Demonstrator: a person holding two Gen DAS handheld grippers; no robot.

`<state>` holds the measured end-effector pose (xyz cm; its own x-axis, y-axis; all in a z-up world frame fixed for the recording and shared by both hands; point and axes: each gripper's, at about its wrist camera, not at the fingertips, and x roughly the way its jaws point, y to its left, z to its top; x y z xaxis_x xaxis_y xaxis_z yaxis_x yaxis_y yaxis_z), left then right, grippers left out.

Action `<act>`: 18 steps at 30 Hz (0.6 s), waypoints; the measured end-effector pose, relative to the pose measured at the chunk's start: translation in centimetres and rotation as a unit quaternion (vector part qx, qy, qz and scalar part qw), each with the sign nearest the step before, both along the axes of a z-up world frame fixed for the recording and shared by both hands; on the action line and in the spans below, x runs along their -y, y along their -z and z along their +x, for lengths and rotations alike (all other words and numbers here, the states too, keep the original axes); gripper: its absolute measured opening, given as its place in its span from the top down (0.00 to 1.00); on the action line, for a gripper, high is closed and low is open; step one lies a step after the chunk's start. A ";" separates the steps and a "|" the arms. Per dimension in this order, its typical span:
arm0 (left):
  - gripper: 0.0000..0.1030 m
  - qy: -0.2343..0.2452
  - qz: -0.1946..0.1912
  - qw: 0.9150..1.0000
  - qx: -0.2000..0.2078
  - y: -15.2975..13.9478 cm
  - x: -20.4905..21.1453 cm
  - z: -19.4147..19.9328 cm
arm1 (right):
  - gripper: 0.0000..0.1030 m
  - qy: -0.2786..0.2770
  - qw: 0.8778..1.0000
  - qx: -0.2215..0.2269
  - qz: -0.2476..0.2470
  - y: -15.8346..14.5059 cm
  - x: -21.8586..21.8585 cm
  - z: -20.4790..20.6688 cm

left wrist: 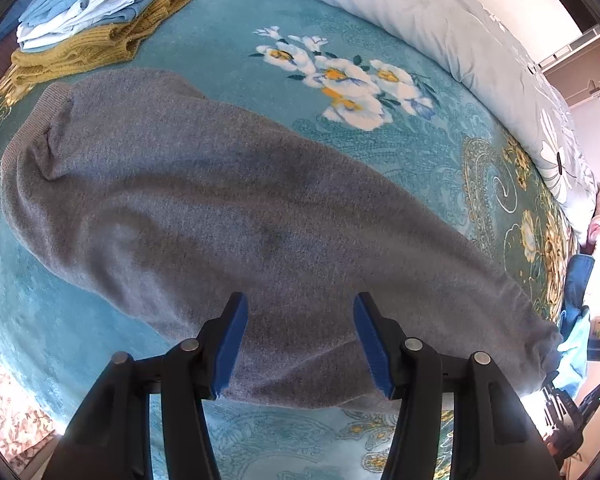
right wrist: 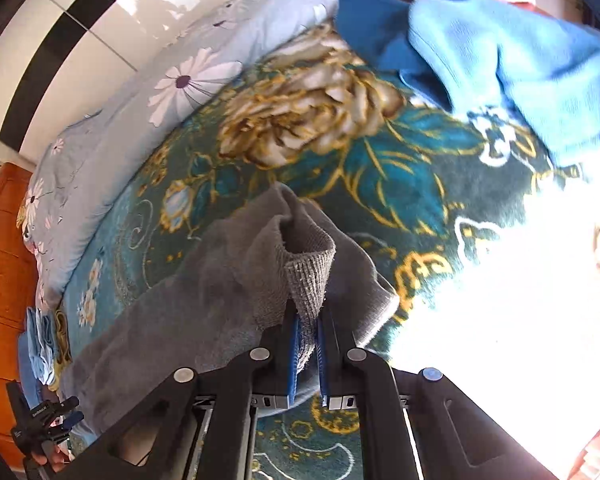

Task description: Fold clothes

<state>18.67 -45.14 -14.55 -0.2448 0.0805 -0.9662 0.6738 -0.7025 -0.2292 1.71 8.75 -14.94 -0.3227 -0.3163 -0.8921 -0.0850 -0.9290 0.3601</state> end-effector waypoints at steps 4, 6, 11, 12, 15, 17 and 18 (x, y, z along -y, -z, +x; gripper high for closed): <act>0.45 0.002 -0.009 1.000 0.006 -0.1 -0.2 -0.3 | 0.92 0.019 1.000 0.015 -0.011 2.0 -1.1 0.8; 0.45 0.002 -0.013 1.000 0.006 -0.2 -0.1 -0.4 | 0.92 0.029 0.999 0.015 -0.017 2.3 -1.4 0.8; 0.45 0.027 -0.020 0.999 0.006 -0.5 -0.7 -1.3 | 0.89 -0.004 1.000 0.012 -0.012 1.2 -0.5 0.4; 0.45 0.038 -0.025 0.999 0.008 -0.5 -0.8 -1.5 | 0.88 -0.013 1.000 0.010 -0.008 0.7 -0.3 0.3; 0.45 0.072 -0.037 0.997 0.014 -0.5 -0.9 -2.4 | 0.71 -0.035 0.999 -0.003 0.023 -1.4 0.2 0.5; 0.45 0.099 -0.053 0.993 0.018 -0.6 -0.7 -2.9 | 0.45 -0.045 0.998 -0.020 0.042 -2.7 0.2 0.5; 0.45 0.111 -0.063 0.992 0.024 -0.6 -0.3 -3.1 | 0.33 -0.052 0.997 -0.026 0.049 -3.1 0.2 0.3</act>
<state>15.57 -44.85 -13.95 -0.1883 0.0049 -0.9821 0.5073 -0.8558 -0.1016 2.02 8.52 -11.84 -0.3403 -0.2616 -0.9032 0.0295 -0.9630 0.2678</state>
